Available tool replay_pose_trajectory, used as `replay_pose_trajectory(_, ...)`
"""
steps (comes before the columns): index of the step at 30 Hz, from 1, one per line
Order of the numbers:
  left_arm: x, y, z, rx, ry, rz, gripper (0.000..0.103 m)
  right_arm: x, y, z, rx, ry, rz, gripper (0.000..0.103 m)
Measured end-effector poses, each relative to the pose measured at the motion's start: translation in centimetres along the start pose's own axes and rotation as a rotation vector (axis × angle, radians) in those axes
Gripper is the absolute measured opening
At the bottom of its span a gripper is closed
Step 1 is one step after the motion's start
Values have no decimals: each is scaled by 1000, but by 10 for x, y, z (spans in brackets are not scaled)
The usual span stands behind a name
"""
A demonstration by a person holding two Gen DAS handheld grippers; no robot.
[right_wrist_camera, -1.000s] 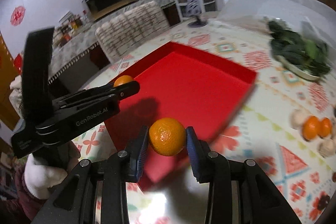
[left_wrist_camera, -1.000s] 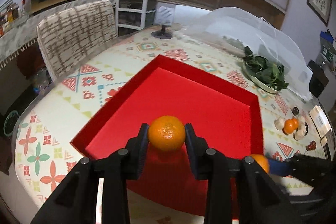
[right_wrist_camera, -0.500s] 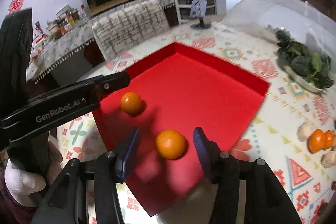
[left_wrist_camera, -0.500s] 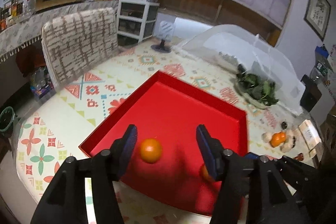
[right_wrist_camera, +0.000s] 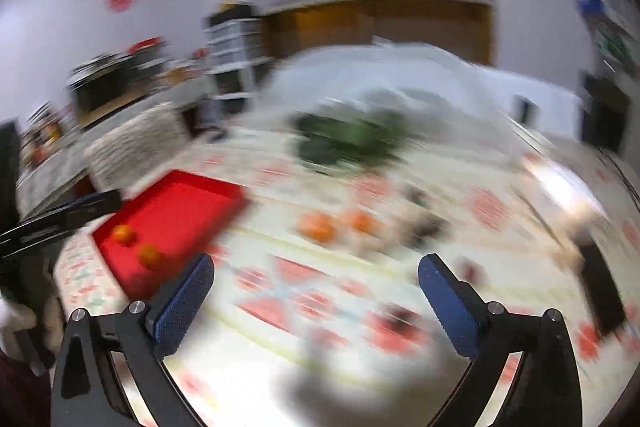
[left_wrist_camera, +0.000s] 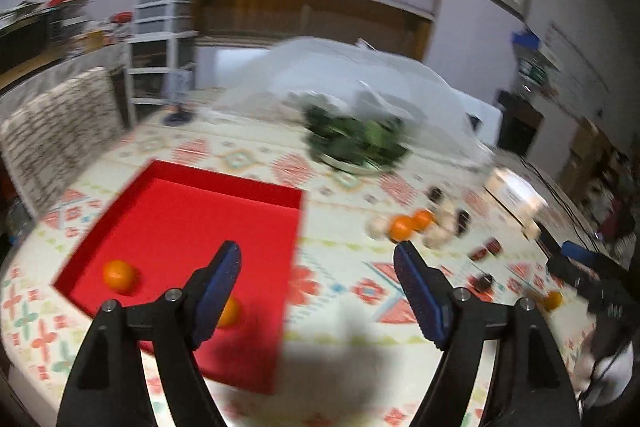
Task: Organize fruits
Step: 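Grasp an orange with the right tool while the left tool grasps a dark brown chestnut, then carry the orange and chestnut over the red tray and release both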
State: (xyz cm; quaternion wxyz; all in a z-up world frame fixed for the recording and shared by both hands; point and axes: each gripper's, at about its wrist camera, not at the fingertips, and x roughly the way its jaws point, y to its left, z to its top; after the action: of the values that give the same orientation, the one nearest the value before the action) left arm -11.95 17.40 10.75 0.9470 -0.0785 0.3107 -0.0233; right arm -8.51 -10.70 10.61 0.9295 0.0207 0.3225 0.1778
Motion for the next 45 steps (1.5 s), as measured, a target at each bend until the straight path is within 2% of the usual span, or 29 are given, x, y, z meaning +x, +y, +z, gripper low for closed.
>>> replay_pose_trajectory(1,6,-10,-2,12,17,-17,78,-8,-32,-7,41,15,-54,103)
replay_pose_trajectory(4,22,-33,-9,36,64,-65,78,-23,-92,-28,131,56,-140,99)
replay_pose_trajectory(6,32,-48,-15,53,94,-92,78,-26,-117,-36,175,81,-153,97)
replay_pose_trajectory(8,40,-62,-20,70,120,-115,78,-22,-136,-47,211,120,-152,89)
replay_pose_trajectory(9,44,-68,-22,78,133,-121,78,-20,-139,-51,220,135,-145,85)
replay_pose_trajectory(13,57,-88,-27,120,163,-121,78,1,-135,-60,194,193,-139,81)
replay_pose_trajectory(15,64,-96,-30,128,184,-136,78,9,-131,-63,170,215,-140,75)
replay_pose_trajectory(17,73,-106,-34,138,216,-175,78,11,-131,-68,164,228,-134,63)
replay_pose_trajectory(18,76,-111,-34,147,226,-185,78,12,-132,-69,166,229,-130,52)
replay_pose_trajectory(21,92,-136,-39,202,259,-224,78,15,-136,-72,179,246,-122,37)
replay_pose_trajectory(26,112,-174,-45,300,269,-263,78,13,-138,-72,190,248,-106,37)
replay_pose_trajectory(31,139,-192,-51,342,318,-271,78,10,-137,-68,205,244,-73,37)
replay_pose_trajectory(32,144,-194,-52,342,325,-276,70,10,-136,-67,206,240,-68,37)
replay_pose_trajectory(33,146,-195,-53,345,334,-278,54,8,-134,-65,204,236,-62,37)
replay_pose_trajectory(34,149,-197,-54,349,343,-277,43,7,-132,-63,201,233,-57,37)
replay_pose_trajectory(35,150,-197,-55,354,345,-273,26,6,-128,-60,195,228,-50,37)
replay_pose_trajectory(39,147,-192,-53,332,336,-274,24,5,-114,-52,174,223,-32,37)
replay_pose_trajectory(45,112,-142,-31,199,255,-270,24,5,-75,-32,119,208,22,37)
